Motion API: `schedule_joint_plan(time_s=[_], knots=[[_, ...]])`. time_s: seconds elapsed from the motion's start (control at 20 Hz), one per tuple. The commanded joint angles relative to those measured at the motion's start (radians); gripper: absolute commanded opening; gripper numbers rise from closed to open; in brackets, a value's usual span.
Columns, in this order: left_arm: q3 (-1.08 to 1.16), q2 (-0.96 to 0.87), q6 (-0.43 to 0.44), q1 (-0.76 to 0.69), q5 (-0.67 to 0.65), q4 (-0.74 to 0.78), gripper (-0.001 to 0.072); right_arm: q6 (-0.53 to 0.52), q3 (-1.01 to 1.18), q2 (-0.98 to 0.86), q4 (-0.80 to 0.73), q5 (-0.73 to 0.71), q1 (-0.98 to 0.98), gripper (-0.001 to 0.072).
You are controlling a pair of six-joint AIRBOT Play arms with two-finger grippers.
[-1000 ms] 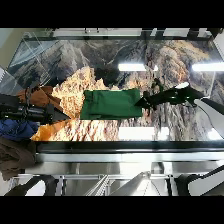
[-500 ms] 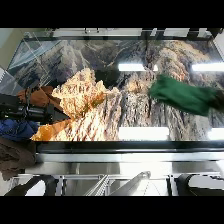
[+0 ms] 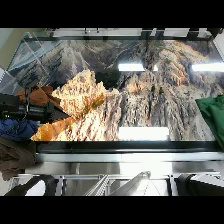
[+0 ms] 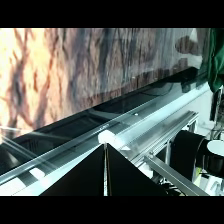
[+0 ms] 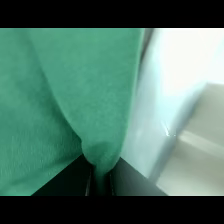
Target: Fold the shirts.
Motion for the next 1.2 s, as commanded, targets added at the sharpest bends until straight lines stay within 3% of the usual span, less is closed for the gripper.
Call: schedule_joint_plan(time_s=[0.0, 0.05, 0.1, 0.15, 0.2, 0.25, 0.3, 0.35, 0.4, 0.45, 0.55, 0.6, 0.65, 0.8, 0.95, 1.15], knots=[[0.0, 0.001, 0.0, 0.001, -0.004, 0.0, 0.003, 0.012, -0.022, 0.013, 0.0, 0.018, -0.036, 0.0028], [0.0, 0.001, 0.0, 0.001, -0.003, -0.001, 0.0032, 0.008, -0.022, 0.024, 0.0, 0.061, -0.036, 0.0137], [0.0, 0.001, 0.0, 0.001, -0.002, -0.001, 0.0033, -0.024, -0.02, 0.039, 0.001, 0.113, -0.036, 0.0427], [0.0, 0.001, -0.006, 0.001, -0.003, -0.001, 0.0033, -0.043, -0.01, 0.056, 0.0, 0.168, -0.036, 0.0666], [0.0, 0.001, -0.016, 0.001, -0.003, -0.002, 0.0034, -0.041, 0.0, 0.076, 0.0, 0.224, -0.036, 0.0666], [0.0, 0.001, -0.019, 0.001, -0.002, -0.002, 0.0057, -0.037, 0.012, 0.098, 0.001, 0.282, -0.036, 0.0665], [0.0, 0.001, -0.02, 0.001, 0.001, -0.002, 0.0199, -0.037, 0.027, 0.123, 0.009, 0.34, -0.036, 0.0663], [0.0, 0.001, -0.024, 0.001, 0.005, -0.003, 0.0256, -0.037, 0.044, 0.147, 0.037, 0.387, -0.035, 0.0658], [0.001, 0.001, -0.023, 0.001, 0.003, -0.019, 0.0256, -0.038, 0.061, 0.172, 0.092, 0.426, -0.026, 0.0534], [0.001, 0.001, -0.022, 0.002, -0.002, -0.055, 0.0256, -0.05, 0.073, 0.196, 0.178, 0.444, -0.001, 0.0324], [0.027, 0.0, -0.007, 0.001, -0.015, -0.104, 0.0248, -0.053, 0.077, 0.233, 0.368, 0.455, 0.095, 0.002], [0.061, 0.0, 0.018, 0.001, -0.018, -0.099, 0.0096, -0.068, 0.077, 0.247, 0.421, 0.454, 0.174, 0.0018], [0.105, 0.0, 0.043, 0.001, -0.024, -0.097, 0.0012, -0.077, 0.077, 0.263, 0.452, 0.439, 0.283, 0.0018], [0.227, 0.001, 0.041, 0.001, -0.031, -0.097, 0.0014, -0.124, 0.077, 0.321, 0.566, 0.327, 0.662, 0.0018], [0.266, 0.009, 0.041, -0.018, -0.006, -0.095, 0.0014, -0.272, 0.076, 0.398, 0.658, 0.124, 1.022, 0.0017], [0.15, 0.109, 0.042, -0.121, -0.106, -0.096, 0.0014, -0.323, 0.076, 0.499, 0.626, -0.07, 1.256, 0.0015]])
